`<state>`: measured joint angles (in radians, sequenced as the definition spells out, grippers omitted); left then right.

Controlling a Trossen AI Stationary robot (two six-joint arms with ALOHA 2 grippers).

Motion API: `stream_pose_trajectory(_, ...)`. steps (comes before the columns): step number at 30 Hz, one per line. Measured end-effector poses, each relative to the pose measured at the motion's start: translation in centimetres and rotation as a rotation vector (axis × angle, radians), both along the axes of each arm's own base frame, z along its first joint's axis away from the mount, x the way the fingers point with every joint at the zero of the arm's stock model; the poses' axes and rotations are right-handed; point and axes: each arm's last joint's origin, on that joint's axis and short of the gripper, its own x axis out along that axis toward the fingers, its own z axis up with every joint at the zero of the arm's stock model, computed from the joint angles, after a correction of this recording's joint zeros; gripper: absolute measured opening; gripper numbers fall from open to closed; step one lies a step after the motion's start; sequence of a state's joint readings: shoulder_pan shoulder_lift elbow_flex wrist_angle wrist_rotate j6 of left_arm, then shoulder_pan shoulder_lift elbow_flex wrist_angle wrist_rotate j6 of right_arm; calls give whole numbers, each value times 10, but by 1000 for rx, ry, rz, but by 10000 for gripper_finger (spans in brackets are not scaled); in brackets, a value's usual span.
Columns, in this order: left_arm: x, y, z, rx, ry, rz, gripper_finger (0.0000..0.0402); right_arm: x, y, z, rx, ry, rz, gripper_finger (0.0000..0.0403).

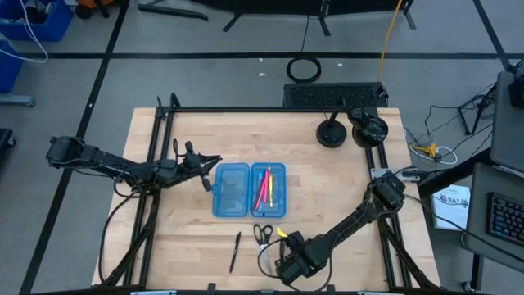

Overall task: Pick & place school supplies into a supply box
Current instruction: Put the right black pen into the blue pencil box

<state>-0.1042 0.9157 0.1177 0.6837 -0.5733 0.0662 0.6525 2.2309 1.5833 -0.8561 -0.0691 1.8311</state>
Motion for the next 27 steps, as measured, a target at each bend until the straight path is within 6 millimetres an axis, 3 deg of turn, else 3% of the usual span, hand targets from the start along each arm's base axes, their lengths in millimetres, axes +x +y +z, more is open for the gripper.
stream_pose_trajectory(8,0,0,-1,-15,-1,2,37,-2,-4,-6,12,77,46,133)
stream_pose_trajectory(16,0,-1,-1,-28,-1,-20,37,-4,-5,-6,34,109,128,29)
stream_pose_trajectory(21,0,-1,-1,-32,1,-42,37,-2,-4,-6,33,80,168,29)
stream_pose_trajectory(24,0,-1,-1,-35,0,-42,37,-2,-5,1,34,47,178,35)
stream_pose_trajectory(27,0,-1,-2,-43,-2,-42,37,-1,-4,27,19,-73,170,24)
